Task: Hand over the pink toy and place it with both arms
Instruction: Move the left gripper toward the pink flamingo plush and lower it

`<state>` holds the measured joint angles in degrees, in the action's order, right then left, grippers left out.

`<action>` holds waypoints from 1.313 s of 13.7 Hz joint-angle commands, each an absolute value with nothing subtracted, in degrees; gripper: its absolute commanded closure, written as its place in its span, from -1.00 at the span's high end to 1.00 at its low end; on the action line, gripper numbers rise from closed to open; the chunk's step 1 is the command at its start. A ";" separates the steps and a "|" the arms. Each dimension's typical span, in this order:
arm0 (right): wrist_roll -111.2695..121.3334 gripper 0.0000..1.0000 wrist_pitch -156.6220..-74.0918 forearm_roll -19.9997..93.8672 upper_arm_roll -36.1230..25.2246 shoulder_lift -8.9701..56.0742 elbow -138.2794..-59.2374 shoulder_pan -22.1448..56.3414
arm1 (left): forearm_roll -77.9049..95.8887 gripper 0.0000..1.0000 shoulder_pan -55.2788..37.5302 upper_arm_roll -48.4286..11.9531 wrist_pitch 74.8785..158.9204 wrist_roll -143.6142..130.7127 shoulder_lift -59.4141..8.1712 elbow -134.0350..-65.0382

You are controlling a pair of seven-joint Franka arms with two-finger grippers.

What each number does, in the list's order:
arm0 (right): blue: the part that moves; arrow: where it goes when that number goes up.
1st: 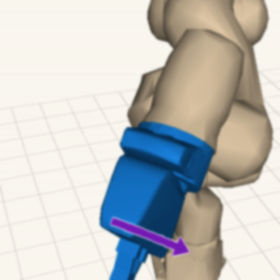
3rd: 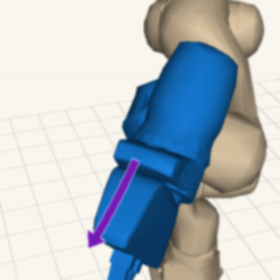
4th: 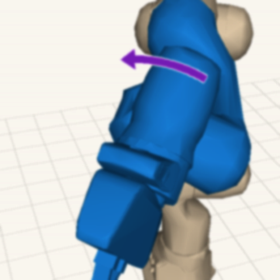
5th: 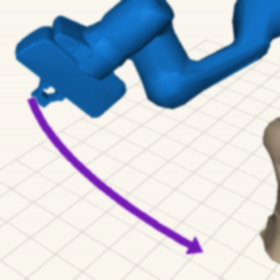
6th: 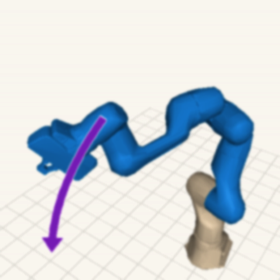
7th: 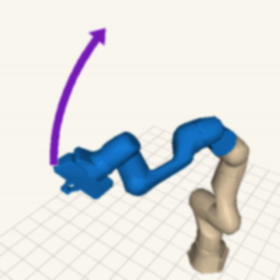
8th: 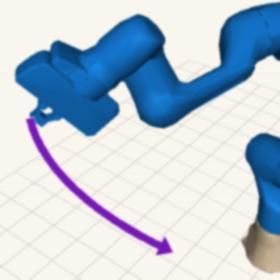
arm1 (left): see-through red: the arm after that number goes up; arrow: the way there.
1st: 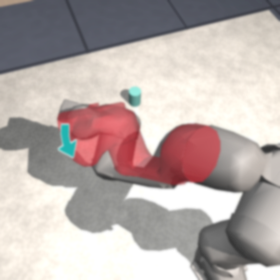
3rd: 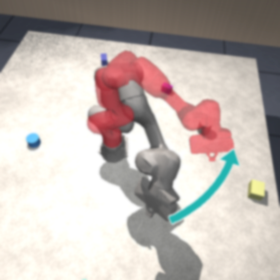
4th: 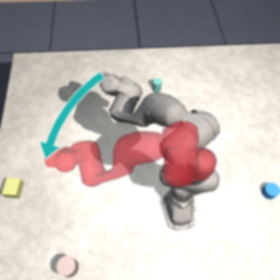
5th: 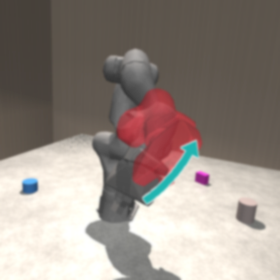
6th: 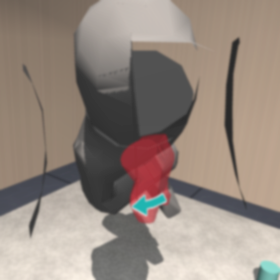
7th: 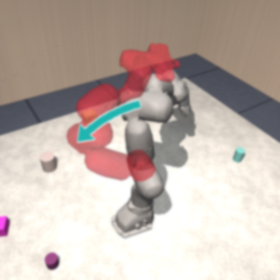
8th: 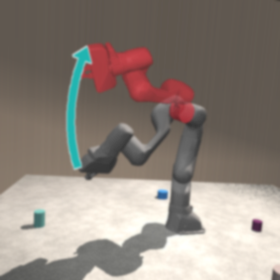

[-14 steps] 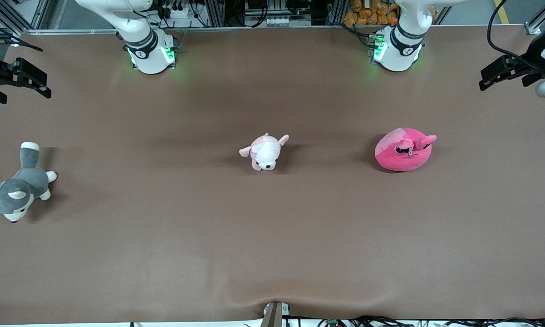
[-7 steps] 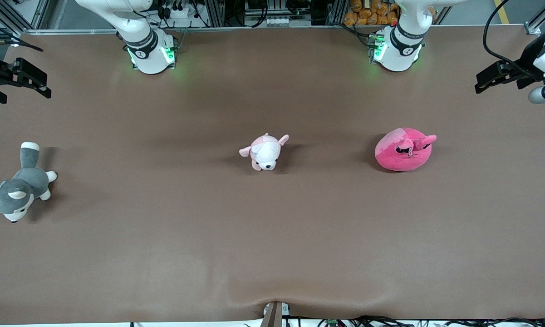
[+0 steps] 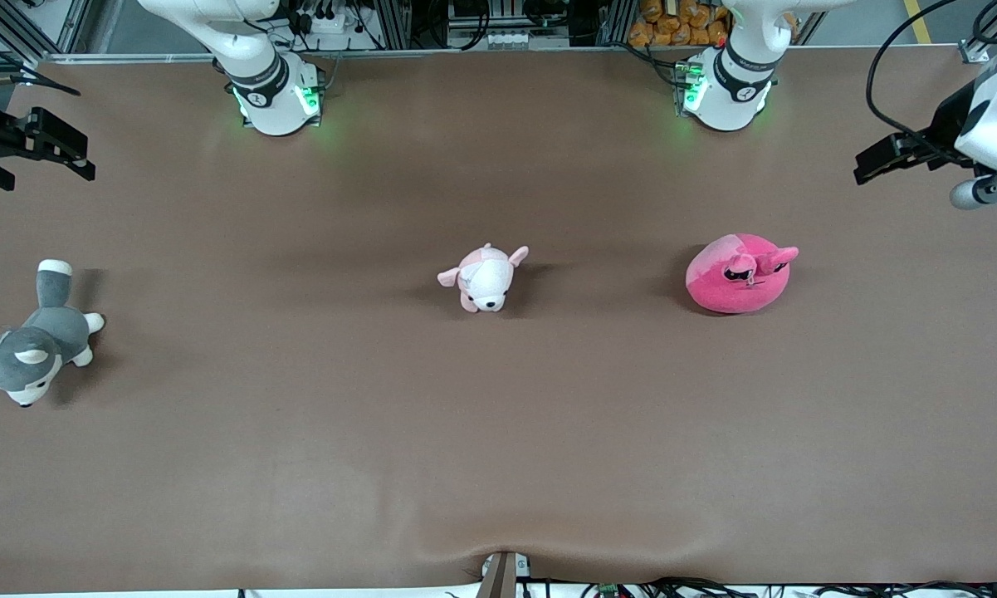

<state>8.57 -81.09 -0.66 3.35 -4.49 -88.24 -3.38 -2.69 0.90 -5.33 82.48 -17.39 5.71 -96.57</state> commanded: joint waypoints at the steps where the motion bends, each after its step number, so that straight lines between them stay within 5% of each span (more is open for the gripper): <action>1: 9.23 1.00 -81.04 0.44 3.87 -5.01 -88.77 -4.39 | -3.43 1.00 0.97 -5.71 85.07 -21.43 6.77 -99.66; 18: 9.32 1.00 -81.04 0.44 3.87 -5.01 -88.77 -4.22 | -1.93 1.00 0.79 -6.06 93.43 -62.54 2.12 -105.91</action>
